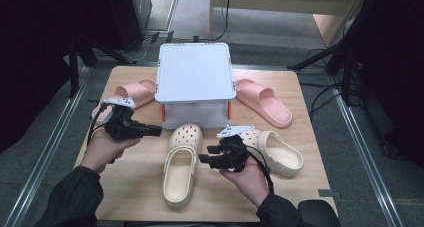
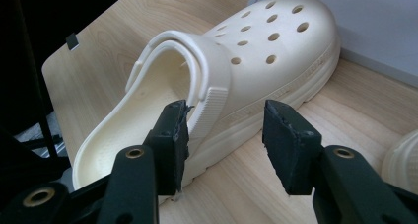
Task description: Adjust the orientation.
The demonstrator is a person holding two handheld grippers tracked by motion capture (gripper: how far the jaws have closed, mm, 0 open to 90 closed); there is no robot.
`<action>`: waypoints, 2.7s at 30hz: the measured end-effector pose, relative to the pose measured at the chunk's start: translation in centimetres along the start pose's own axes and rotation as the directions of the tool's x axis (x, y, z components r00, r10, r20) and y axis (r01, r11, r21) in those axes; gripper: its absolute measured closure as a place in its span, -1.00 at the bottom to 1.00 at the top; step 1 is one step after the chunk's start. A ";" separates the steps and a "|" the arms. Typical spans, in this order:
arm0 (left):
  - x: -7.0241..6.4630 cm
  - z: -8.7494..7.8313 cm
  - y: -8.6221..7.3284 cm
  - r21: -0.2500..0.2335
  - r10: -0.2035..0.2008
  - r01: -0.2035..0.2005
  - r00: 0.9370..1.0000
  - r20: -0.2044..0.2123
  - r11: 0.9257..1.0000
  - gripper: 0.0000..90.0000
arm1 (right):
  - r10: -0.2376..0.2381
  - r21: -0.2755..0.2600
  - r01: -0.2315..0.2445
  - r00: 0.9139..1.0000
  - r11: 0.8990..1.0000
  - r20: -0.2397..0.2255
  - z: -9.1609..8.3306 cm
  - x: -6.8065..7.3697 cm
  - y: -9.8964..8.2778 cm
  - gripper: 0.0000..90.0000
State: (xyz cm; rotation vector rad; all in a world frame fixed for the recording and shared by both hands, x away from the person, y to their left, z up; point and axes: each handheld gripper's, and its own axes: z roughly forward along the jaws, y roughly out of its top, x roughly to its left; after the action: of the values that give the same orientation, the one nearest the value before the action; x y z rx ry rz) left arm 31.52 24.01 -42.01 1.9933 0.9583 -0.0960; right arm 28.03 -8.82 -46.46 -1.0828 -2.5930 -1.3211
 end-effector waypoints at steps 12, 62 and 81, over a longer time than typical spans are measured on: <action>0.6 0.0 4.4 -0.033 0.039 -0.040 0.999 -0.020 0.999 0.96 | 0.005 -0.004 -0.005 0.998 1.000 0.059 -0.6 1.5 -1.8 0.13; 5.6 1.4 10.0 0.014 0.117 -0.116 0.988 -0.104 0.993 0.96 | 0.078 -0.061 -0.066 0.972 0.996 0.223 5.6 4.8 -1.7 -0.10; 5.7 1.3 9.9 0.012 0.124 -0.123 0.987 -0.102 0.992 0.95 | 0.120 -0.077 -0.105 0.966 0.991 0.230 5.7 2.3 -0.2 0.72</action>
State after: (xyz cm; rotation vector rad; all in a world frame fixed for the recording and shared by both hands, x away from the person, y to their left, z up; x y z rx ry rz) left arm 42.35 23.43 -38.27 2.0746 0.8965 0.0727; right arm 27.63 -3.49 -49.46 -1.4571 -2.6140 -1.3345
